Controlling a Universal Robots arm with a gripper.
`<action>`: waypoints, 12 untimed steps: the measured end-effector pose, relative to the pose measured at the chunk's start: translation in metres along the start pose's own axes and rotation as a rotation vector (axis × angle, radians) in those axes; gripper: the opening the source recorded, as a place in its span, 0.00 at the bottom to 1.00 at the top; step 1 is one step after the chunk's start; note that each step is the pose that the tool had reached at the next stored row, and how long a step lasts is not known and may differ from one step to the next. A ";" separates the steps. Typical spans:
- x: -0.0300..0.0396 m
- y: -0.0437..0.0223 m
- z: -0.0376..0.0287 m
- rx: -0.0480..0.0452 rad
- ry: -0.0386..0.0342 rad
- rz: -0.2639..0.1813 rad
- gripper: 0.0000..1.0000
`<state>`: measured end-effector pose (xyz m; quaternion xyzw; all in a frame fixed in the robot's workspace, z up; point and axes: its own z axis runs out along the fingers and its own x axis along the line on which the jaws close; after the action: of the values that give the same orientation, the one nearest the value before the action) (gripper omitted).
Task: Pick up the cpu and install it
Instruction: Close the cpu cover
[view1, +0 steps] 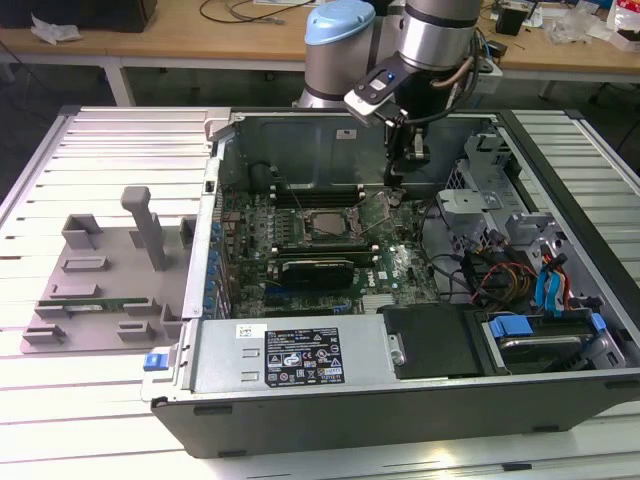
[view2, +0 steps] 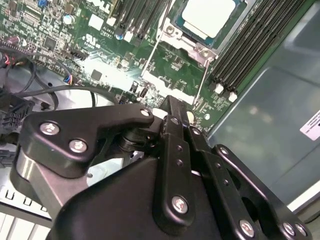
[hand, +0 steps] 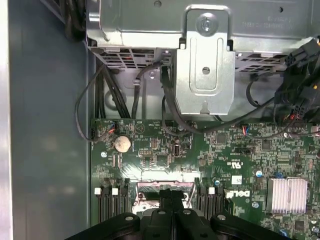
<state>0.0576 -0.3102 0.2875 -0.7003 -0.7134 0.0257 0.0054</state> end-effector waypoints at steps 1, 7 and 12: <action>0.0002 0.0020 0.0003 0.0001 0.0000 0.000 0.11; 0.0006 0.0083 0.0021 0.0004 0.0000 0.000 0.11; 0.0013 0.0132 0.0066 0.0008 0.0000 0.000 0.11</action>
<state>0.0705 -0.3088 0.2802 -0.7003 -0.7134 0.0260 0.0057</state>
